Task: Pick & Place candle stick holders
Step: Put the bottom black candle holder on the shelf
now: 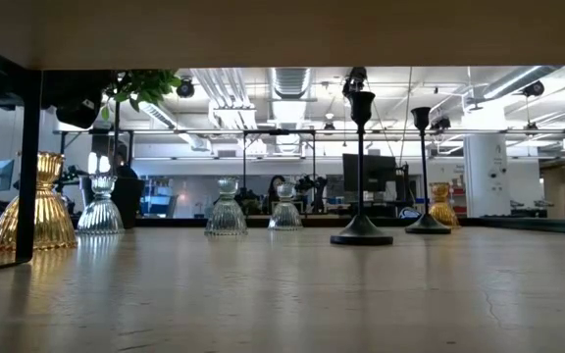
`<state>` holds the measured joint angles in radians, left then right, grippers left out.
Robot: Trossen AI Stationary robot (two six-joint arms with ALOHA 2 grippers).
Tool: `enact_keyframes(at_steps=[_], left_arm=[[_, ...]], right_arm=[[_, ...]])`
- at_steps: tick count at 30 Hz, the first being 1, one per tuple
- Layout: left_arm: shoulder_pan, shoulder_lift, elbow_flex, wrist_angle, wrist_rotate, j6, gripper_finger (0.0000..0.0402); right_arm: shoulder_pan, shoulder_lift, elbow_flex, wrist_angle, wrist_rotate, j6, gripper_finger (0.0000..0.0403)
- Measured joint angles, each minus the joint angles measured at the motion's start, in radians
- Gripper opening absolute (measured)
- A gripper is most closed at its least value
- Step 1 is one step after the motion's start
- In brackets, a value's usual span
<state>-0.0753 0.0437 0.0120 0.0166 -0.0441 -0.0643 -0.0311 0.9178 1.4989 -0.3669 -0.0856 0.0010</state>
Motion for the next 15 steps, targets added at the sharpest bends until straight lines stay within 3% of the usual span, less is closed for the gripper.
enact_keyframes(at_steps=[6,15], left_arm=[[0.001,0.001,-0.001,0.098,-0.009,0.011,0.0019],[0.001,0.001,-0.001,0.706,-0.005,-0.154,0.0019]], right_arm=[[0.000,0.023,0.045,0.001,0.001,0.009,0.0008],[0.000,0.032,0.047,0.002,0.011,0.006,0.0008]])
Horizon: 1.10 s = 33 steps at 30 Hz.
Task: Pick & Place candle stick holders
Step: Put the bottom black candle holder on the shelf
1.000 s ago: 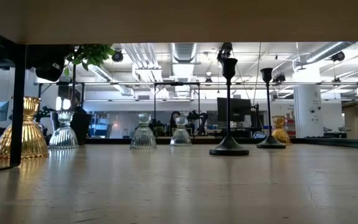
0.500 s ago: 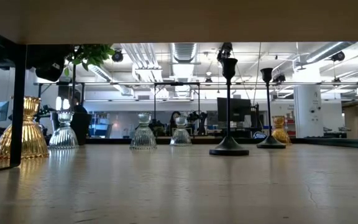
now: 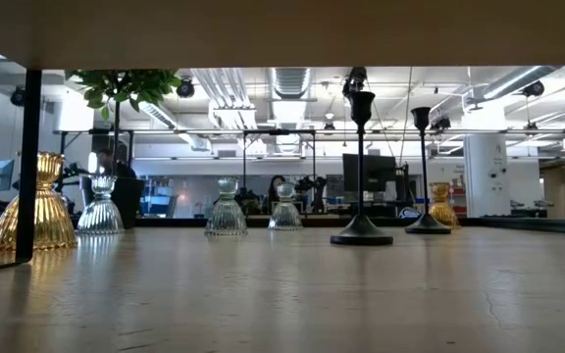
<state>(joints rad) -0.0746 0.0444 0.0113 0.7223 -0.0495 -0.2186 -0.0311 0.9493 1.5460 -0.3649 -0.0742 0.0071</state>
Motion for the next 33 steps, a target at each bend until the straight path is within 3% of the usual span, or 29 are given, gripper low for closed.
enact_keyframes(at_steps=[6,11,24,29,33], left_arm=[[0.000,0.000,0.000,0.309,0.006,-0.033,0.0019],[0.000,0.000,0.002,0.370,0.021,-0.175,0.0019],[0.001,0.000,0.013,0.370,0.005,-0.202,0.0019],[-0.001,0.016,0.014,0.263,0.192,-0.225,0.0019],[0.000,0.059,0.075,0.092,0.175,-0.255,0.0019]], right_arm=[[0.000,0.011,-0.001,-0.001,0.000,-0.008,0.0008],[0.000,0.012,-0.001,0.000,0.000,-0.007,0.0008],[0.000,0.015,-0.001,-0.002,-0.001,-0.032,0.0008],[0.000,0.014,-0.001,-0.002,-0.001,-0.010,0.0008],[0.000,0.009,-0.002,-0.001,0.000,-0.002,0.0008]])
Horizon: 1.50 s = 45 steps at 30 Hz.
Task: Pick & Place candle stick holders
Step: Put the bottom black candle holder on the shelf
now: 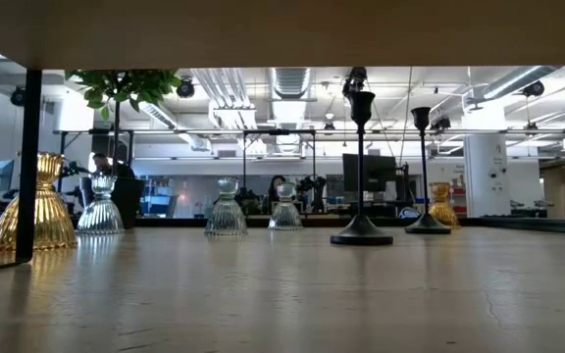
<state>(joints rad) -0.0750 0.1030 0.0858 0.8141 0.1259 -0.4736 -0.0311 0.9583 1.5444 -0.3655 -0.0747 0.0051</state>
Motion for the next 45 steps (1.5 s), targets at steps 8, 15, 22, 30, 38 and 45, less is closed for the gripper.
enact_keyframes(at_steps=[8,15,22,30,38,45], left_arm=[[0.000,0.166,0.316,-0.600,0.007,-0.077,0.0019],[-0.005,0.324,0.562,-0.810,0.161,-0.086,0.0016],[-0.048,0.486,0.789,-1.201,0.183,-0.112,0.0006],[-0.187,0.623,0.851,-1.287,0.180,-0.160,0.0005],[-0.330,0.671,0.850,-1.309,0.183,-0.192,0.0004],[-0.441,0.710,0.957,-1.595,0.183,-0.202,0.0002]], right_arm=[[0.000,-0.001,0.003,0.002,0.028,-0.006,0.0008],[0.000,-0.001,0.003,0.001,0.029,-0.012,0.0008],[0.000,-0.001,0.004,-0.016,0.029,-0.012,0.0008],[0.000,0.000,0.003,-0.049,0.053,-0.003,0.0008],[0.000,-0.002,0.003,-0.051,0.053,0.061,0.0008],[0.000,0.001,0.002,-0.076,0.087,0.036,0.0008]])
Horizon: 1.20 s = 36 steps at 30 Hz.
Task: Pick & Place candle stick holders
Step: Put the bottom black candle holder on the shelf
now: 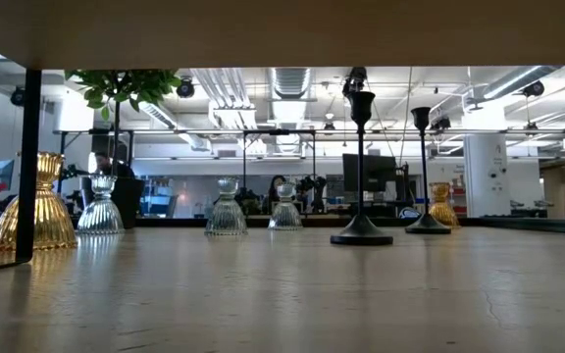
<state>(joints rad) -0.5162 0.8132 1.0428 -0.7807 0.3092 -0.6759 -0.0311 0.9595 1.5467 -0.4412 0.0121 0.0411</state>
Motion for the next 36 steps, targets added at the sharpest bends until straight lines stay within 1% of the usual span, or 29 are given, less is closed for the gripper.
enact_keyframes(at_steps=[4,7,11,15,19,23,27,30,33,36], left_arm=[[-0.047,0.027,0.084,-0.130,-0.005,-0.004,0.0002],[-0.076,0.036,0.124,-0.258,-0.005,0.041,0.0001],[-0.101,0.032,0.139,-0.425,-0.007,0.146,0.0001],[-0.119,0.010,0.114,-0.503,-0.036,0.257,0.0001],[-0.125,-0.010,0.076,-0.464,-0.099,0.342,0.0001],[-0.132,-0.050,-0.002,-0.371,-0.109,0.342,0.0001],[-0.163,-0.112,-0.128,-0.228,-0.109,0.283,0.0001],[-0.210,-0.154,-0.225,-0.115,-0.107,0.209,0.0000],[-0.286,-0.185,-0.311,0.008,-0.111,0.138,0.0000],[-0.374,-0.203,-0.366,0.077,-0.146,0.101,0.0000]], right_arm=[[-0.001,0.003,0.000,0.003,0.087,-0.037,0.0008],[-0.001,0.015,0.000,0.003,0.152,-0.035,0.0008],[-0.001,0.039,0.000,-0.007,0.156,-0.019,0.0008],[-0.001,0.072,0.000,-0.008,0.156,-0.026,0.0008],[-0.001,0.105,0.000,-0.009,0.156,-0.029,0.0008],[-0.001,0.126,0.000,-0.014,0.156,-0.019,0.0008],[-0.001,0.126,0.000,-0.033,0.155,-0.015,0.0008],[-0.001,0.109,0.000,-0.054,0.145,-0.010,0.0008],[-0.001,0.079,0.000,-0.078,0.141,-0.003,0.0008],[-0.001,0.049,0.000,-0.086,0.140,0.002,0.0008]])
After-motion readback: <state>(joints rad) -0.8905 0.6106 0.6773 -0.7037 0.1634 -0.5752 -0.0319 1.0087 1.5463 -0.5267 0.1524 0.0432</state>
